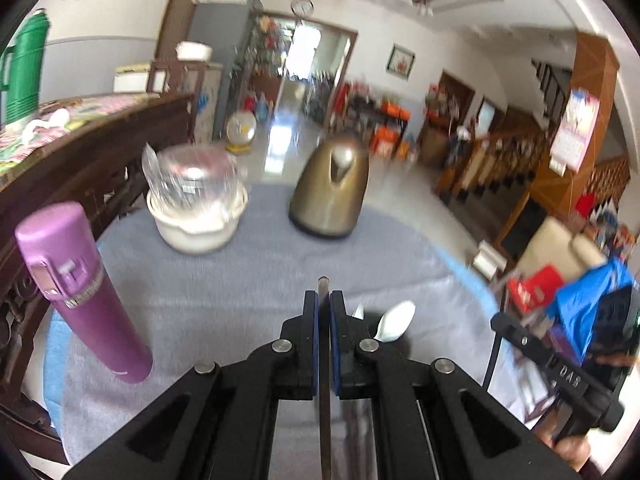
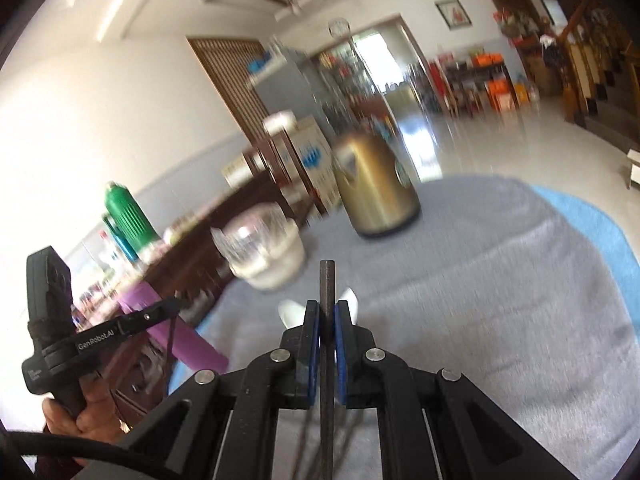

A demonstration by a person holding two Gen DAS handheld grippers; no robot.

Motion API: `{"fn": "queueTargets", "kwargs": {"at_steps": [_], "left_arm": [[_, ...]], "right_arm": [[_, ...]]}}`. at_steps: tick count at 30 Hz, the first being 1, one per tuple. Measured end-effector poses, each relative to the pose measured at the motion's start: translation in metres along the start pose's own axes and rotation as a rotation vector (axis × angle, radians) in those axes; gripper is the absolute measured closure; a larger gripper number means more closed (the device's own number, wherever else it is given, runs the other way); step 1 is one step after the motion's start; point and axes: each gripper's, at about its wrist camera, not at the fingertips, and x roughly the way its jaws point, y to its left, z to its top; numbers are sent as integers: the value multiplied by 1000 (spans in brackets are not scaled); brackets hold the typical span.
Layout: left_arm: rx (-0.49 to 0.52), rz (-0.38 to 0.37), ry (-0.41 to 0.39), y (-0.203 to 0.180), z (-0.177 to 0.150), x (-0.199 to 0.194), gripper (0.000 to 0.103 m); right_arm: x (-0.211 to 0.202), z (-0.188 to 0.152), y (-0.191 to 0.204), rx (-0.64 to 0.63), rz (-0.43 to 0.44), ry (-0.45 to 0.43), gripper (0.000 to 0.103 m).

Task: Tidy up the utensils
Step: 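Lift both chopsticks and lower them into the dark grey cup, opening both tools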

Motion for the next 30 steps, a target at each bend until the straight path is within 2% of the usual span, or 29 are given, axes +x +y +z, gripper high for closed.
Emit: {"fn": "queueTargets", "kwargs": {"at_steps": [6, 8, 13, 18, 22, 27, 30], "left_arm": [[-94, 5, -171, -4, 24, -12, 98], [-114, 2, -237, -8, 32, -14, 98], [-113, 8, -397, -24, 50, -4, 98], [-126, 31, -552, -32, 58, 18, 98], [-113, 81, -590, -33, 56, 47, 98], [-121, 124, -531, -21, 37, 89, 98], [-112, 138, -500, -16, 27, 98, 98]], "right_arm": [[-25, 25, 18, 5, 26, -193, 95], [-31, 37, 22, 15, 32, -284, 95], [-33, 63, 30, 36, 13, -447, 95], [-13, 77, 36, 42, -42, -536, 95], [13, 81, 38, 29, -100, -567, 95], [45, 76, 46, -48, -144, -531, 95], [59, 63, 48, -98, -141, -473, 95]]}}
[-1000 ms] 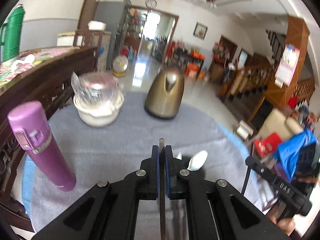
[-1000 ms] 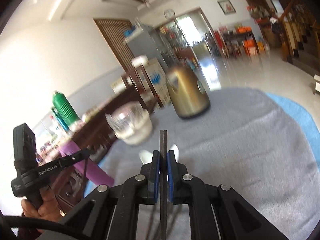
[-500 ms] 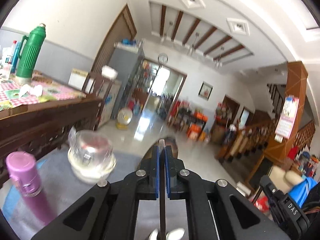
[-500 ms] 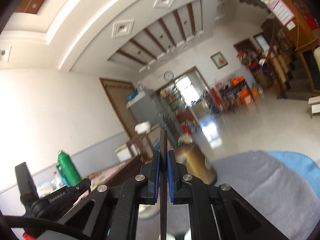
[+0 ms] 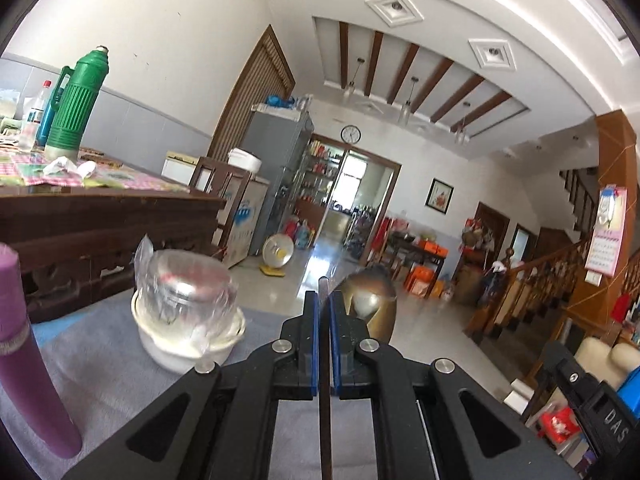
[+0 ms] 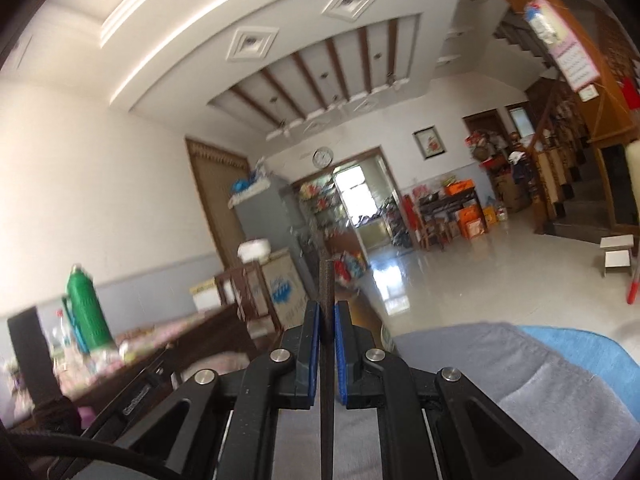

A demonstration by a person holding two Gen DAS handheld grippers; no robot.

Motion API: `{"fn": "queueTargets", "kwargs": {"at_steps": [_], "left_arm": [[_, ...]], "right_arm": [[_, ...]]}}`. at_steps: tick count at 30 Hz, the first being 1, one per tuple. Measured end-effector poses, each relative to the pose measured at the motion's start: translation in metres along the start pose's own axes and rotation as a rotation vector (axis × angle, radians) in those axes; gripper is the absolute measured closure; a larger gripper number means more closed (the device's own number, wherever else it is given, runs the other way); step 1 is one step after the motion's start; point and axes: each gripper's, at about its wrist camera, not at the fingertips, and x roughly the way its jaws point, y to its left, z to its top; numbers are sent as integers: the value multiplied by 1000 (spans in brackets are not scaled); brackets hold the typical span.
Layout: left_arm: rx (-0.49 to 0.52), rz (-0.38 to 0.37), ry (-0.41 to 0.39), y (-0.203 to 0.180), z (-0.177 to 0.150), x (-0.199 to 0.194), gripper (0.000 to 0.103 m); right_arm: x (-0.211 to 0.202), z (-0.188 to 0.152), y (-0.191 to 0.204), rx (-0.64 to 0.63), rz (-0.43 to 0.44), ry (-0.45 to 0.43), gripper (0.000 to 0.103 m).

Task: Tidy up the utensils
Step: 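Lift both chopsticks and lower them into the dark grey cup, opening both tools, then move both tools back toward the remaining chopsticks on the cloth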

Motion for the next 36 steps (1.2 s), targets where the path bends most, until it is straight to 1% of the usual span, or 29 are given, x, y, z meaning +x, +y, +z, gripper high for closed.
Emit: {"fn": "queueTargets", "kwargs": {"at_steps": [2, 3, 5, 6, 7, 8, 9, 10, 12, 13, 14, 15, 17, 18, 19, 20, 21, 23, 24, 27, 29, 31, 34, 36], "left_arm": [[22, 3, 15, 1, -3, -3, 98], [31, -7, 35, 4, -4, -5, 98], [43, -23, 61, 6, -5, -15, 98], [66, -20, 66, 6, -6, -22, 97], [94, -16, 73, 6, -7, -31, 90], [113, -19, 84, 8, -6, -40, 82], [125, -20, 97, 8, -7, -47, 60], [138, -14, 113, 10, -8, -57, 42], [161, 4, 108, 16, -10, -82, 41], [179, 17, 108, 19, -12, -97, 39], [191, 21, 118, 21, -14, -103, 37], [206, 24, 140, 23, -17, -114, 33], [232, 41, 184, 26, -27, -133, 33], [246, 54, 213, 29, -33, -141, 30], [254, 63, 261, 32, -41, -148, 27], [252, 64, 293, 35, -46, -152, 27], [248, 72, 343, 39, -54, -156, 27], [236, 86, 449, 46, -71, -160, 27], [228, 86, 514, 51, -81, -161, 27], [218, 107, 616, 56, -99, -165, 27], [225, 122, 642, 57, -108, -169, 27], [245, 145, 660, 55, -113, -173, 27], [277, 166, 675, 54, -118, -174, 27], [308, 193, 678, 49, -118, -175, 27]], "right_arm": [[1, -10, 2, -32, 17, 50, 95], [-1, -16, 1, -43, 24, 73, 95], [-9, -24, -2, -48, 54, 128, 94], [-15, -28, -7, -42, 71, 154, 94], [-25, -29, -12, -29, 96, 185, 93], [-30, -29, -14, -27, 99, 196, 92], [-38, -29, -15, -27, 103, 209, 90], [-46, -28, -19, -22, 107, 220, 87], [-61, -27, -25, 0, 116, 233, 77], [-70, -24, -28, 16, 114, 228, 76], [-81, -24, -33, 30, 112, 220, 75], [-90, -22, -35, 46, 114, 218, 74], [-111, -24, -43, 78, 118, 229, 74], [-116, -23, -44, 80, 113, 235, 74], [-125, -27, -45, 75, 105, 252, 74], [-130, -31, -48, 70, 102, 273, 74], [-134, -37, -50, 66, 98, 298, 74], [-141, -52, -56, 76, 88, 361, 74], [-143, -61, -60, 96, 90, 406, 74], [-144, -86, -68, 136, 95, 520, 74], [-145, -103, -71, 157, 107, 587, 74], [-145, -117, -71, 176, 113, 634, 74], [-147, -129, -66, 171, 118, 678, 74], [-146, -132, -62, 164, 125, 690, 74]]}}
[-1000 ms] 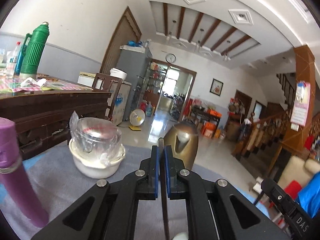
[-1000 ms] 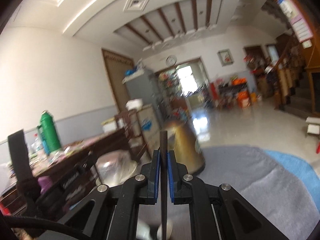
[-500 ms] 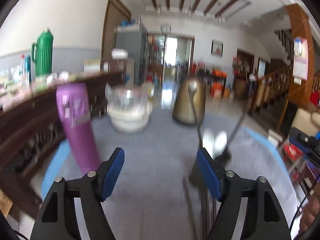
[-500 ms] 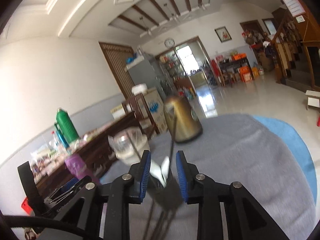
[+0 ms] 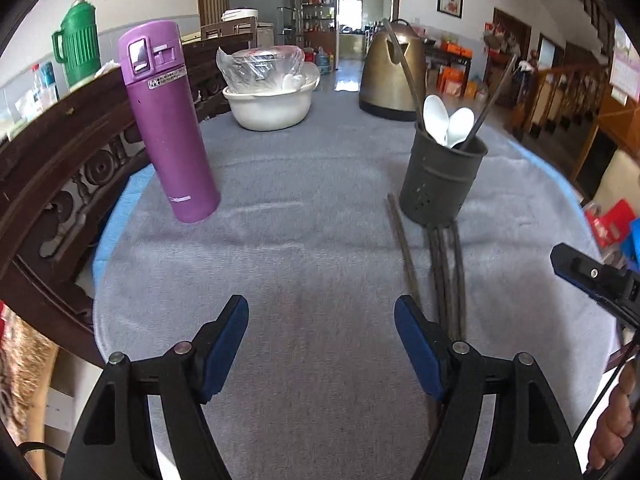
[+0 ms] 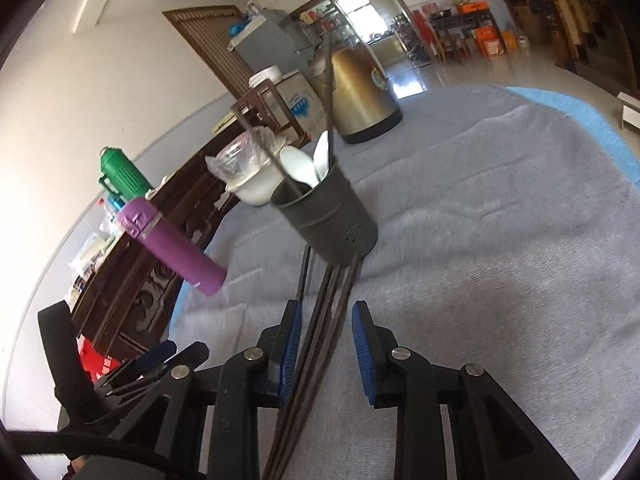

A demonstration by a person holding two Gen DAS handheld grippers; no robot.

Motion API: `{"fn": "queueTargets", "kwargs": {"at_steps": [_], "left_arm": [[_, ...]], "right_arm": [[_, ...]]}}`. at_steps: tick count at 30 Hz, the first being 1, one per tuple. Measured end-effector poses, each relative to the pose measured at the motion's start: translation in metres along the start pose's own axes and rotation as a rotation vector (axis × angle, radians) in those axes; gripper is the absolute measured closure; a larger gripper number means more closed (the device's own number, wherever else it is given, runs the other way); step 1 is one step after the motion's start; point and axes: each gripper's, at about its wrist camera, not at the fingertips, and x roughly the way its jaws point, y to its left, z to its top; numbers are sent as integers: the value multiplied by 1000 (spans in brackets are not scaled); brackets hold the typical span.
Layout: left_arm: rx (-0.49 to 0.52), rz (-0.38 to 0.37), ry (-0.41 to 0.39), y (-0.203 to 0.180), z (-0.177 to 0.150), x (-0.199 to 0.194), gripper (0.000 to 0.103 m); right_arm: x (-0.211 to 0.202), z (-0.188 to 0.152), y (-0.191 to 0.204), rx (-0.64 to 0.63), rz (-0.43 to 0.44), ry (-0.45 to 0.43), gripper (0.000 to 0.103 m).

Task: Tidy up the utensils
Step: 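Move both tools back toward the remaining chopsticks on the cloth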

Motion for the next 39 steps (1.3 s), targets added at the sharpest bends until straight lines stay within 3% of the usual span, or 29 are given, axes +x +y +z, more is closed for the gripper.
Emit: {"fn": "queueTargets", "kwargs": {"at_steps": [10, 39], "left_arm": [[50, 42, 14, -10, 2, 0, 27], [29, 34, 83, -3, 16, 38, 27]], "right_arm": [[10, -2, 6, -6, 4, 36, 74], [59, 20, 2, 38, -48, 104, 75]]}}
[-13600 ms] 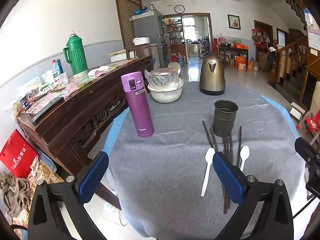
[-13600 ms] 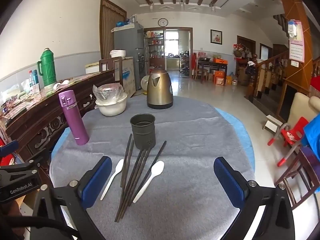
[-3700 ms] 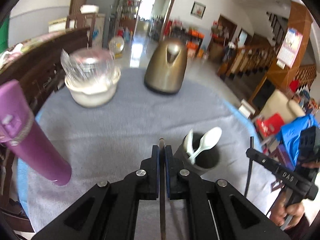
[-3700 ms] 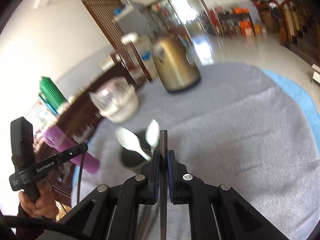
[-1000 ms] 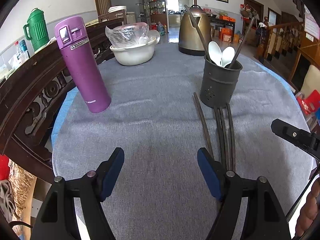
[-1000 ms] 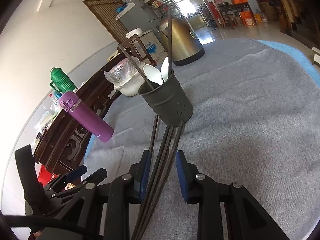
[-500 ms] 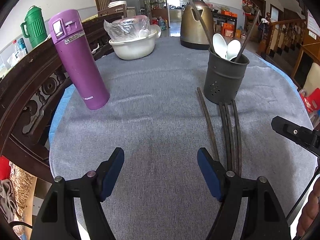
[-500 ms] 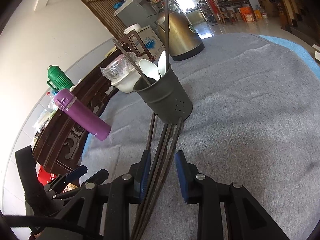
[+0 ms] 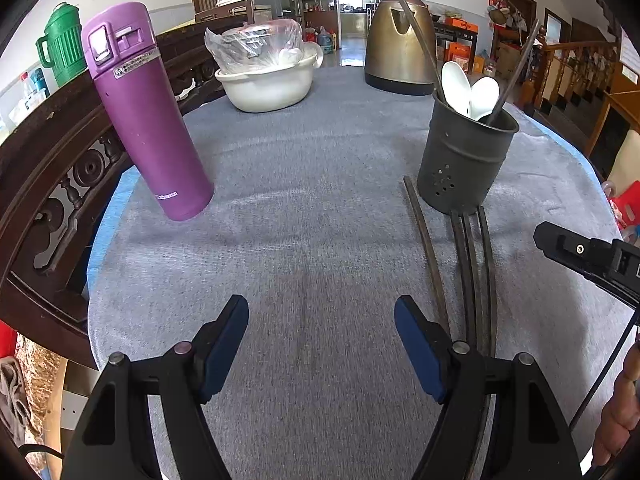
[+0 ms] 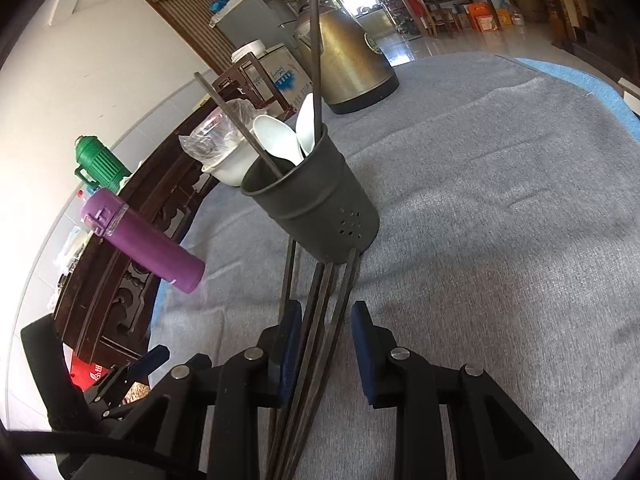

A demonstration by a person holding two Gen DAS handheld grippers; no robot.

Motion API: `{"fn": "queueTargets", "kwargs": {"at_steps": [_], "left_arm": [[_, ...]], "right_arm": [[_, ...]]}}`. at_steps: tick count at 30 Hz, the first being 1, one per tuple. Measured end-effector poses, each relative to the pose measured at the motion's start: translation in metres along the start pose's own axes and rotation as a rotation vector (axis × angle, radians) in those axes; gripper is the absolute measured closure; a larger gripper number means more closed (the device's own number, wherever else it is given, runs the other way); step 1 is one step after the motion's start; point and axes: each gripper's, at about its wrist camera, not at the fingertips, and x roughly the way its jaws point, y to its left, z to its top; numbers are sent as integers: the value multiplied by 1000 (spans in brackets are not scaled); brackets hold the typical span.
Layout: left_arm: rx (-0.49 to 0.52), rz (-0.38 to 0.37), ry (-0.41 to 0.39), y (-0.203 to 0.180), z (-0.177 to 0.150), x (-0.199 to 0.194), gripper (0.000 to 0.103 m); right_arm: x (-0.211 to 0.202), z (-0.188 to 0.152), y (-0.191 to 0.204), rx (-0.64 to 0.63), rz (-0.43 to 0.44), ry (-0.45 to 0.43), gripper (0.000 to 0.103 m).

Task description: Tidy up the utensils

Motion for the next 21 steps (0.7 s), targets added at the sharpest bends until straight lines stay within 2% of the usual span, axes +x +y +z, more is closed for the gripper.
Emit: {"fn": "queueTargets", "kwargs": {"at_steps": [6, 12, 17, 21], "left_arm": [[-3, -11, 11, 1, 4, 8, 27], [-33, -57, 23, 4, 19, 23, 27], [-55, -128, 68, -1, 35, 44, 27], [-56, -144, 84, -6, 50, 60, 27]], "right_arm": [[7, 5, -3, 14, -12, 6, 74], [18, 10, 0, -10, -44, -2, 74], [30, 14, 2, -27, -66, 1, 74], [40, 16, 5, -57, -97, 3, 75]]}}
